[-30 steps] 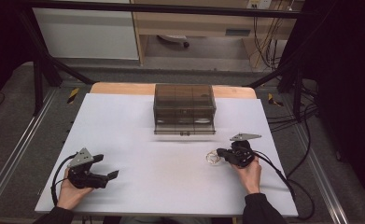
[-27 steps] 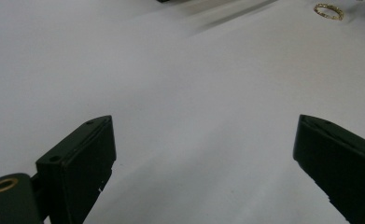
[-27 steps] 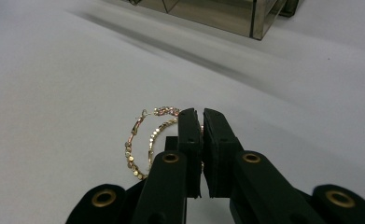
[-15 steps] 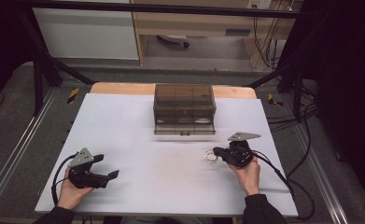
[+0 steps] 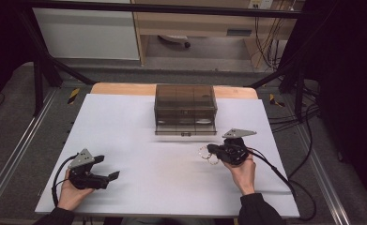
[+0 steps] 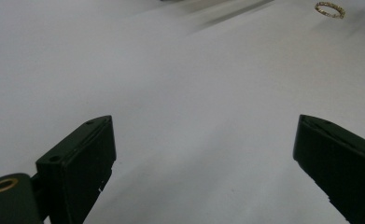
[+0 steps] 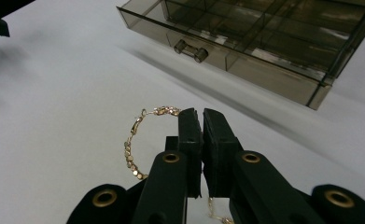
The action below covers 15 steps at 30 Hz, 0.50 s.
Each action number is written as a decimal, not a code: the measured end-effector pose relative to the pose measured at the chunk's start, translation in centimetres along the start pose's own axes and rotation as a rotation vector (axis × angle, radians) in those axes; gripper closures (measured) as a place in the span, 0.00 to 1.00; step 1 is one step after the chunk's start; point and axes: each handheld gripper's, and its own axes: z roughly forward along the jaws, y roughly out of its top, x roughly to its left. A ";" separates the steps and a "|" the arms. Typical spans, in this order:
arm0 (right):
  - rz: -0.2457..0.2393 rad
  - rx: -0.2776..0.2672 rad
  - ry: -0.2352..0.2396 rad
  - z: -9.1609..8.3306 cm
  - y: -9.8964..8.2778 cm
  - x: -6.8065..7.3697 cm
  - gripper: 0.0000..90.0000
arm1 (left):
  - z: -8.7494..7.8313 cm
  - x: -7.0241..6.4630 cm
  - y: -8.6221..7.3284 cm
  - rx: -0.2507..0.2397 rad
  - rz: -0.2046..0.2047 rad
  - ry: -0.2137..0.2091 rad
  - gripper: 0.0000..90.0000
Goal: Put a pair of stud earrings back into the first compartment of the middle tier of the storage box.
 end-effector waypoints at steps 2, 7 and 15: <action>-0.009 -0.003 0.002 0.2 0.4 0.3 0.96 | 0.0 0.1 0.0 0.003 0.000 0.001 0.06; -0.022 -0.014 0.004 1.0 1.6 1.1 0.96 | 0.0 0.1 0.0 0.003 0.001 0.001 0.06; -0.042 -0.019 0.001 2.4 3.3 2.3 0.96 | 0.0 0.0 0.0 0.004 0.003 0.001 0.06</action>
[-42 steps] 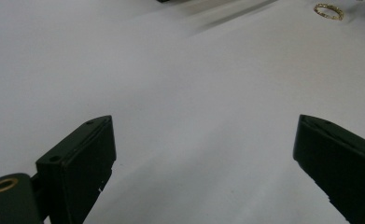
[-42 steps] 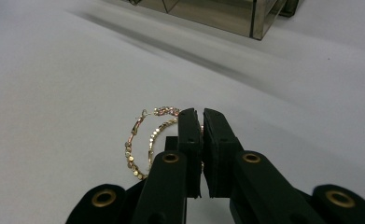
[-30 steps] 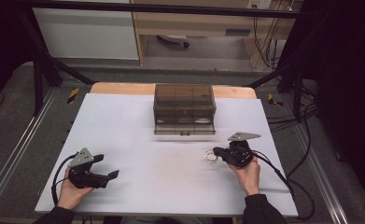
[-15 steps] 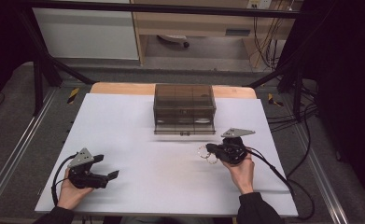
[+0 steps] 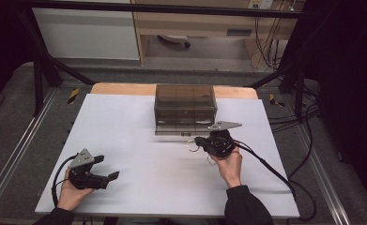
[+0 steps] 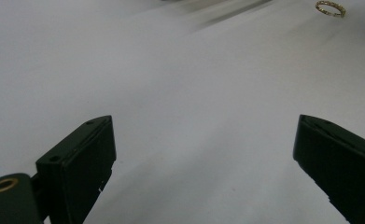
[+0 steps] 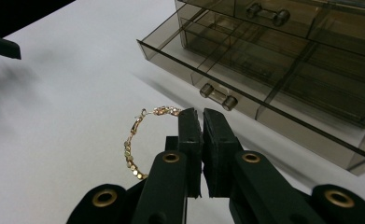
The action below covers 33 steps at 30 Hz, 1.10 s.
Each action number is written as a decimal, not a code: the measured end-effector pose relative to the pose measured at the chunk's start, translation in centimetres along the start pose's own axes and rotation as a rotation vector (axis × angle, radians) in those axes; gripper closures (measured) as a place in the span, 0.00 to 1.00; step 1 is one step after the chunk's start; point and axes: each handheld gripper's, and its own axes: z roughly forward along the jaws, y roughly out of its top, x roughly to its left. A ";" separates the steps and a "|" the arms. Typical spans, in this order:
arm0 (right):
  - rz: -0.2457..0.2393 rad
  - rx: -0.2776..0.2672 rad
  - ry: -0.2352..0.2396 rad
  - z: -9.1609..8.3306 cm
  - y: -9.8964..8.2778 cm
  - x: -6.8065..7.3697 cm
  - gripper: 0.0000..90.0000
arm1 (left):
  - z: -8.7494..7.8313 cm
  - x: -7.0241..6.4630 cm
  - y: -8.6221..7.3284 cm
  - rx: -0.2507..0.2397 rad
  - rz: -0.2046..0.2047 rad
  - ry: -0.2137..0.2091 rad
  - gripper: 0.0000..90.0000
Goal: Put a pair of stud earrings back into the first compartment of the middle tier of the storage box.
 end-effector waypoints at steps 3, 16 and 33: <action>-0.004 -0.003 0.000 0.5 0.6 0.2 0.96 | 0.0 0.0 0.0 0.001 0.000 0.000 0.06; -0.017 0.001 -0.012 3.1 3.3 0.9 0.96 | 0.0 0.0 0.0 0.001 0.000 0.000 0.06; -0.011 0.018 -0.019 7.2 5.3 1.0 0.96 | 0.0 0.1 -0.1 0.003 0.002 -0.001 0.06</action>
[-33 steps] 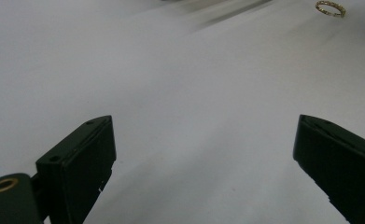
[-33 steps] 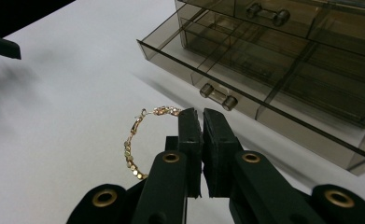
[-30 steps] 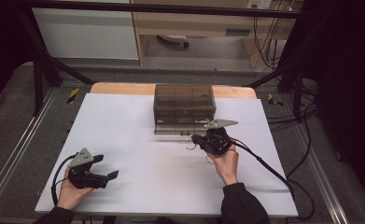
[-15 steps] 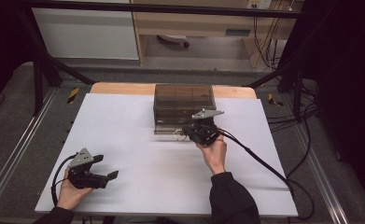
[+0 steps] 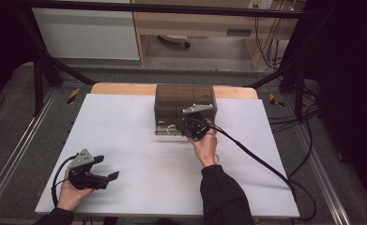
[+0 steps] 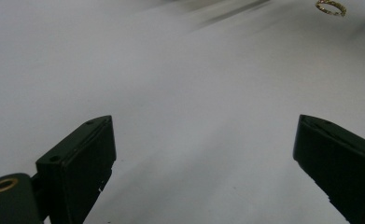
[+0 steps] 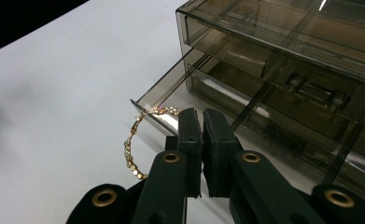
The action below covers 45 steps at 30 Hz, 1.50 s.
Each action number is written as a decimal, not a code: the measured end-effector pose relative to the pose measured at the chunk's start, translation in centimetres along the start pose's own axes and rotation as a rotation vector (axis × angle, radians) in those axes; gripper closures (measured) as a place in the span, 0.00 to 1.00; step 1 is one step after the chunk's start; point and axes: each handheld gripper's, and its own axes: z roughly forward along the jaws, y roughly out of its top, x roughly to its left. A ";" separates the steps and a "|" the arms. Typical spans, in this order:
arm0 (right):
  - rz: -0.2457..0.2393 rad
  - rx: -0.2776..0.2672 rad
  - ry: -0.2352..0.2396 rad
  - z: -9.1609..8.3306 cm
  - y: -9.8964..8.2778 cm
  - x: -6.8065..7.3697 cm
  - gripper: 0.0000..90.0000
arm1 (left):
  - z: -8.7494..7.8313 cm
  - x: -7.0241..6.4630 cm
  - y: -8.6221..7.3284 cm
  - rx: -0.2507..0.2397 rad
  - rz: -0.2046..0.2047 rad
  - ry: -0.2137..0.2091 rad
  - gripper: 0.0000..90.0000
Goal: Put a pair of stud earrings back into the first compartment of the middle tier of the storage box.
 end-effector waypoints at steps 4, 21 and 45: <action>-0.004 0.007 -0.003 0.6 0.4 0.1 0.96 | 0.0 0.0 0.0 -0.001 -0.001 0.000 0.06; 0.004 0.016 -0.033 3.0 1.4 -0.9 0.96 | 0.0 0.0 0.0 0.003 0.002 0.001 0.06; -0.017 0.043 -0.046 6.1 0.3 -0.9 0.93 | 0.0 0.1 -0.1 0.003 0.003 -0.001 0.06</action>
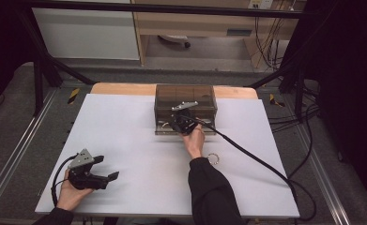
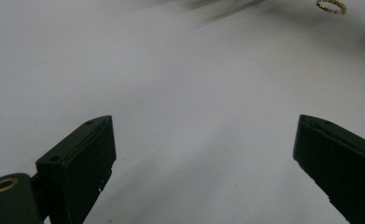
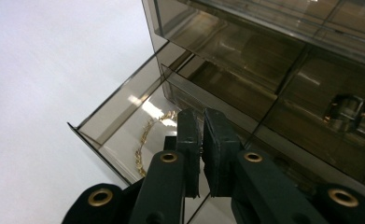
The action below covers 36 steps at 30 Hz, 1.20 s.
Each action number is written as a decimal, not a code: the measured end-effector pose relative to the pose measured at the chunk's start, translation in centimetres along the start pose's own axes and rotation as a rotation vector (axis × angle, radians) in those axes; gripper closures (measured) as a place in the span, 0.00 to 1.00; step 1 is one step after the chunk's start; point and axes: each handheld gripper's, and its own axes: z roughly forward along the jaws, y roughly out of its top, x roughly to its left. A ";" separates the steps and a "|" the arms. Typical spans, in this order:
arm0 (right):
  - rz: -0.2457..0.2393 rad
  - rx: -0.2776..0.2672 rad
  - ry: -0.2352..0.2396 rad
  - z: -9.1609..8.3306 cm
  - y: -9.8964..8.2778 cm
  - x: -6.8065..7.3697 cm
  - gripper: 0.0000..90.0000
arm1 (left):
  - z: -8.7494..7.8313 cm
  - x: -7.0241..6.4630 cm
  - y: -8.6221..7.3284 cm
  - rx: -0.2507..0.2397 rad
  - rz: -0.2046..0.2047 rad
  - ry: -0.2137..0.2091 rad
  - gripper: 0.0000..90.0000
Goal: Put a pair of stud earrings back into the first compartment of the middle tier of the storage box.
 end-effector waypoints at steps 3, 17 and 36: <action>0.001 -0.025 0.012 -0.5 0.2 0.1 0.88 | 0.0 0.0 0.0 -0.001 0.000 0.000 0.06; -0.008 -0.069 0.061 -5.5 -0.6 0.9 0.46 | 0.0 0.0 0.0 0.003 -0.002 0.000 0.06; 0.030 -0.073 0.040 -12.1 -5.6 -1.6 0.08 | 0.1 0.0 0.0 0.007 -0.001 0.004 0.06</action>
